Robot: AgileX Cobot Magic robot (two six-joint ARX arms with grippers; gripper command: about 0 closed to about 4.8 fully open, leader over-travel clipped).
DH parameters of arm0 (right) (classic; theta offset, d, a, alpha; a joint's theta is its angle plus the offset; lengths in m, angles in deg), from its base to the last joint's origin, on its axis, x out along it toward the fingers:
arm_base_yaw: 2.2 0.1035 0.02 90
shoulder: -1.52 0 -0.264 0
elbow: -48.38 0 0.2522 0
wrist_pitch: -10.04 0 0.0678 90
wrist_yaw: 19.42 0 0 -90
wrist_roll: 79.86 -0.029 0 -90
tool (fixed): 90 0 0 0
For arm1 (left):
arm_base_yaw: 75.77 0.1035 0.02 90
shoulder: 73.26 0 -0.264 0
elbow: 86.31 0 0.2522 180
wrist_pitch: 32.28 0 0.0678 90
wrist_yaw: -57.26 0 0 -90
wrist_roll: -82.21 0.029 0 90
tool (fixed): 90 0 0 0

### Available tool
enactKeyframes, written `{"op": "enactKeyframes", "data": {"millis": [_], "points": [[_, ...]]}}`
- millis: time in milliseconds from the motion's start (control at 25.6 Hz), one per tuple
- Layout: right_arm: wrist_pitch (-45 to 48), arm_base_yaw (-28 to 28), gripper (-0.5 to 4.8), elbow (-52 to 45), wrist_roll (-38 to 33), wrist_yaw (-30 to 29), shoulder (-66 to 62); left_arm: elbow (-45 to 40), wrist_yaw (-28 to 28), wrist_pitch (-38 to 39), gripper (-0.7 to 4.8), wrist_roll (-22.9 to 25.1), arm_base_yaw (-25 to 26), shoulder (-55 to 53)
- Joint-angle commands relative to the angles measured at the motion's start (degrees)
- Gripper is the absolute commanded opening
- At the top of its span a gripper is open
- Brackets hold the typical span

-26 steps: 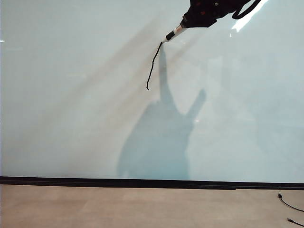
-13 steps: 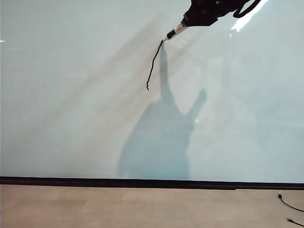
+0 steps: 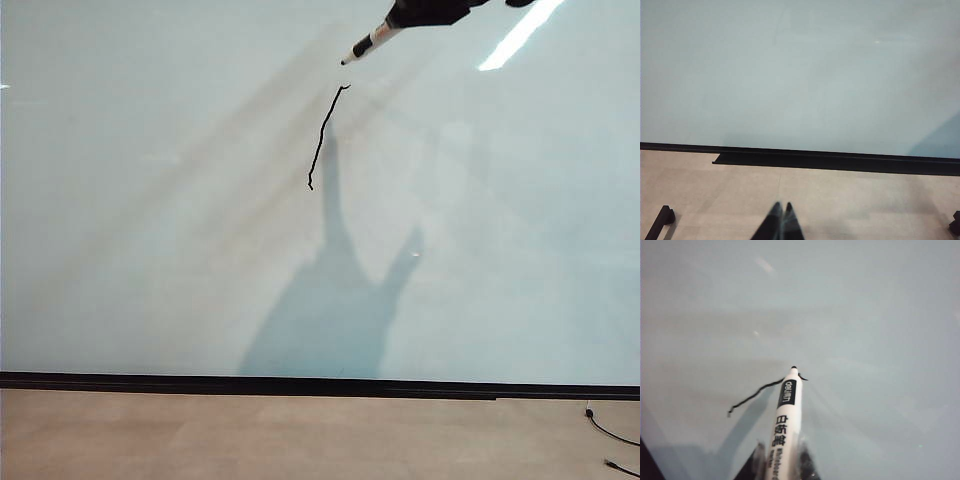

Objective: Pick up the pen on the shelf to the right of the whiteboard and write the letter A.

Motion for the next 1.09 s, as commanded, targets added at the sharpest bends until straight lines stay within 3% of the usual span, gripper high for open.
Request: {"op": "enactKeyframes", "data": {"millis": [39,234,273,546,702,1092], "points": [[0.5,1.4,-0.05,-1.3,-2.4,0.0,2.1,0.2,-0.2,-0.3,-0.04,0.3,0.0,0.0],[7.4,3.5,-0.05,-5.9,-13.2,0.4,3.1,0.2,-0.2,-0.3,-0.05,0.3,0.0,0.0],[14.6,3.5,-0.05,-8.9,-19.3,1.0,2.5,0.2,-0.2,-0.3,-0.05,0.3,0.0,0.0],[35.6,4.0,-0.05,-14.5,-34.1,6.7,-4.7,0.2,-0.2,-0.3,-0.04,0.3,0.0,0.0],[40.2,3.3,-0.05,-14.2,-37.0,6.7,-8.9,0.2,-0.2,-0.3,-0.05,0.3,0.0,0.0],[41.3,0.3,-0.05,-12.2,-38.1,3.1,-13.2,0.2,-0.2,-0.3,-0.04,0.3,0.0,0.0]]}}
